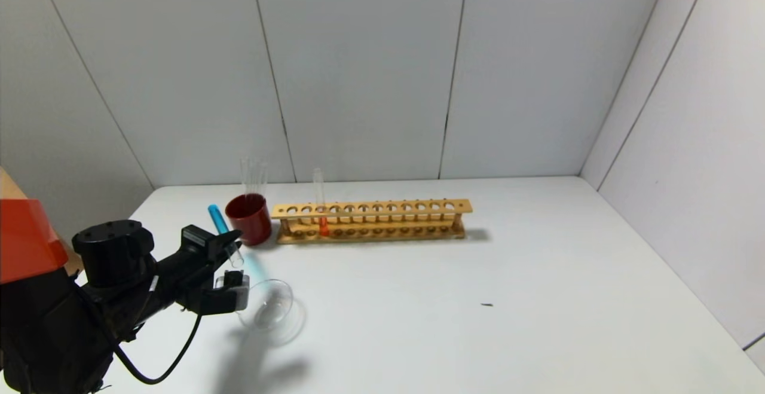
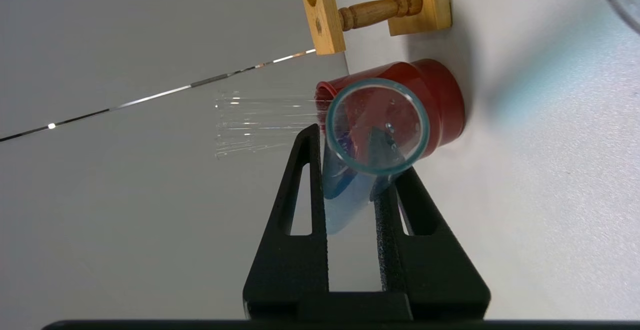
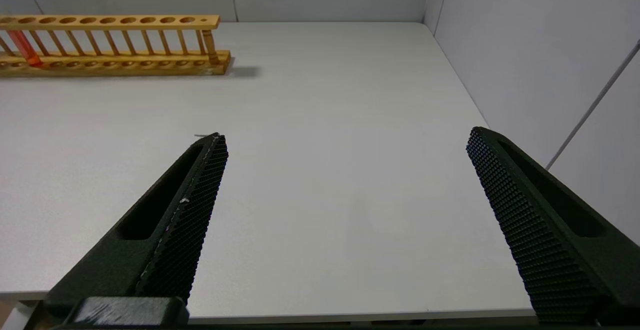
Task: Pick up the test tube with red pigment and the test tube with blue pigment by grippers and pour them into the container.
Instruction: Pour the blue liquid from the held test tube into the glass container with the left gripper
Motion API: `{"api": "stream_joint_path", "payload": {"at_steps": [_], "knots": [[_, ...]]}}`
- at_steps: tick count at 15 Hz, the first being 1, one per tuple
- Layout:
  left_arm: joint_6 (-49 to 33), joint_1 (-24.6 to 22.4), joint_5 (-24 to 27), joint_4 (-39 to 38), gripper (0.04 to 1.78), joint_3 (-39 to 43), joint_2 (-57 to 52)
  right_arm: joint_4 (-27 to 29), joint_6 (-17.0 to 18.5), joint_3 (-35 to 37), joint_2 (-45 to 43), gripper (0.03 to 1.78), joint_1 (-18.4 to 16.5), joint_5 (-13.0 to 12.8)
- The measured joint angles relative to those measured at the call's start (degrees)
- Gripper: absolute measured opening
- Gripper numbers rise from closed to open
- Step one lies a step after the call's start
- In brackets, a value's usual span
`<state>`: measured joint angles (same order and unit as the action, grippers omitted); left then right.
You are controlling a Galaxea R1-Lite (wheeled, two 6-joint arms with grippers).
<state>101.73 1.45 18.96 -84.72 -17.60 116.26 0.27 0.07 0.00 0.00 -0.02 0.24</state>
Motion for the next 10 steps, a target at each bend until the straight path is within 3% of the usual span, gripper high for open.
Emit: {"api": "stream_joint_path", "payload": {"at_steps": [10], "knots": [[5.33,0.87,0.04,-2.45,0.32,-1.52,3.97,0.0,0.02,0.0,0.0,1.75,0.0,-0.02]]}}
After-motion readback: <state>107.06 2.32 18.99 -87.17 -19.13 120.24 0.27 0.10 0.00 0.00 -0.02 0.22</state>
